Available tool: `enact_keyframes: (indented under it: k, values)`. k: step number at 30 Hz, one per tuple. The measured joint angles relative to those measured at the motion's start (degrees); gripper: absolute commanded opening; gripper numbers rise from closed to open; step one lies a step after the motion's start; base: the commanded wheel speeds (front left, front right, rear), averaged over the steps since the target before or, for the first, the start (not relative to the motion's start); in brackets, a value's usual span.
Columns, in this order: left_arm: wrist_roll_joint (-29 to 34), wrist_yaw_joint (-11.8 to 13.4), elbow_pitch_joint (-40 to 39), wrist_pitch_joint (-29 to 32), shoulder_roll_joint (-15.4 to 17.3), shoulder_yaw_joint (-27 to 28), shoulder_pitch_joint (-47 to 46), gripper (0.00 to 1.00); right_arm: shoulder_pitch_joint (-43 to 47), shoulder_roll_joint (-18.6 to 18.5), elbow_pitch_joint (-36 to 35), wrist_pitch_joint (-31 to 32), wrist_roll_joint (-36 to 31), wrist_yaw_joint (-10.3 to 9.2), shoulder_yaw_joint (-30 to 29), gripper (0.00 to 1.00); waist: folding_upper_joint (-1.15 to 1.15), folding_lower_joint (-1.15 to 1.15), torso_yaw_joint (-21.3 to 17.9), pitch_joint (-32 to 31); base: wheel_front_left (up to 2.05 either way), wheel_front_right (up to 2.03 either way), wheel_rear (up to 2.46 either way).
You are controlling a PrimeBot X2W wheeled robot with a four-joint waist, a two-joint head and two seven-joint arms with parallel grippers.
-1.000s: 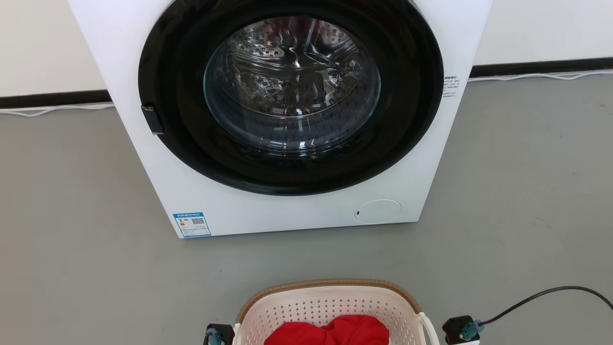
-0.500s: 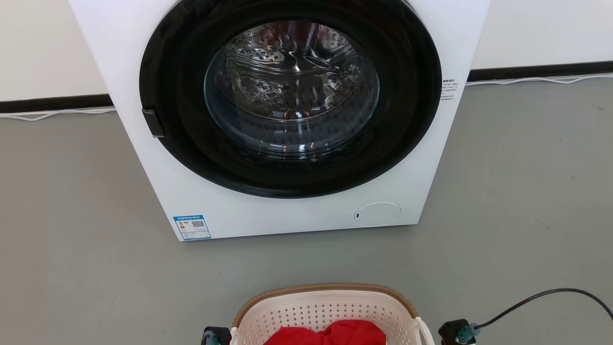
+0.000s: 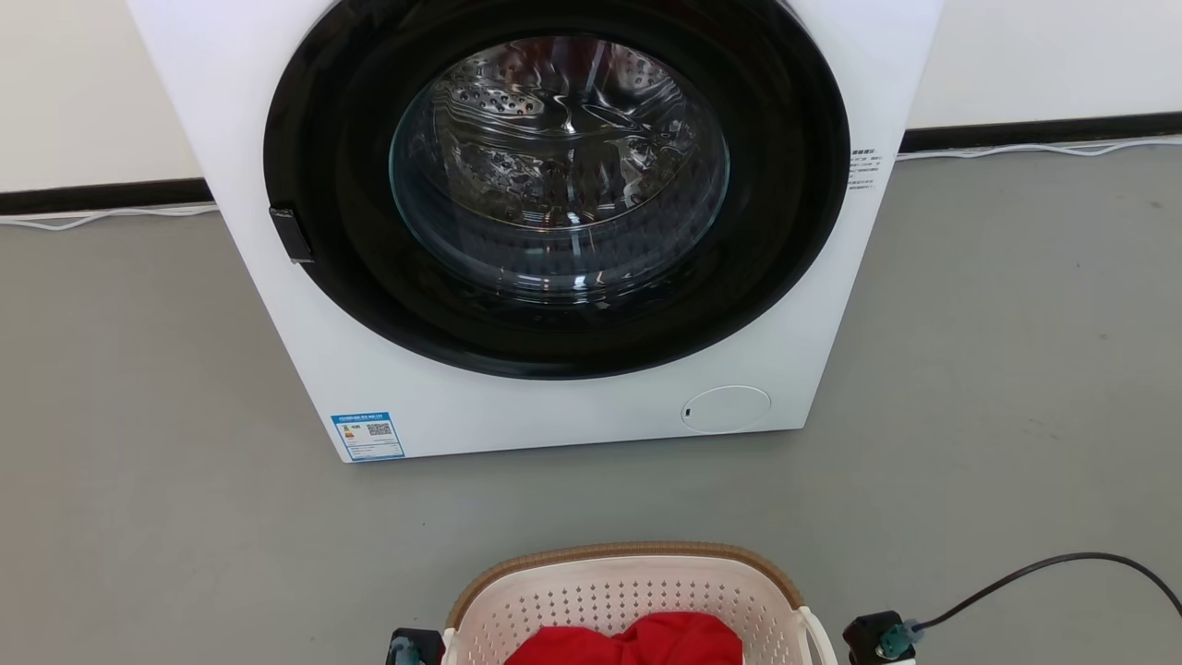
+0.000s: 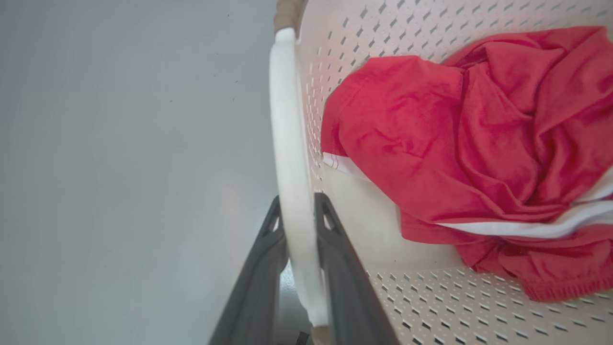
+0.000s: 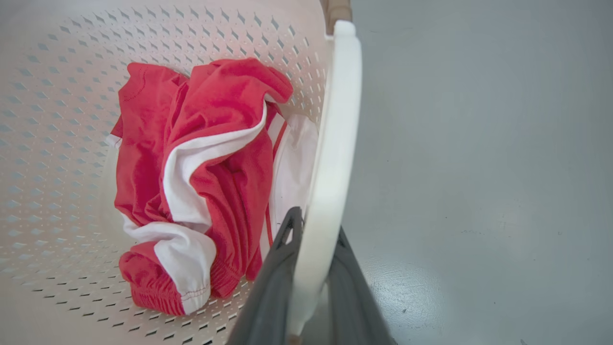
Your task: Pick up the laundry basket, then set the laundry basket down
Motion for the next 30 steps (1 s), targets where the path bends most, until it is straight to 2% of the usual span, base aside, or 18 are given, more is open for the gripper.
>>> enact_keyframes:
  k: [30]
  values:
    - [-1.6, 0.0, 0.2, -0.6, 0.2, -1.7, -0.8, 0.00, 0.0, -0.3, -1.0, 0.8, 1.0, -0.02, 0.4, 0.00, 0.00, 0.00, 0.2, 2.1, 0.00, 0.00, 0.00]
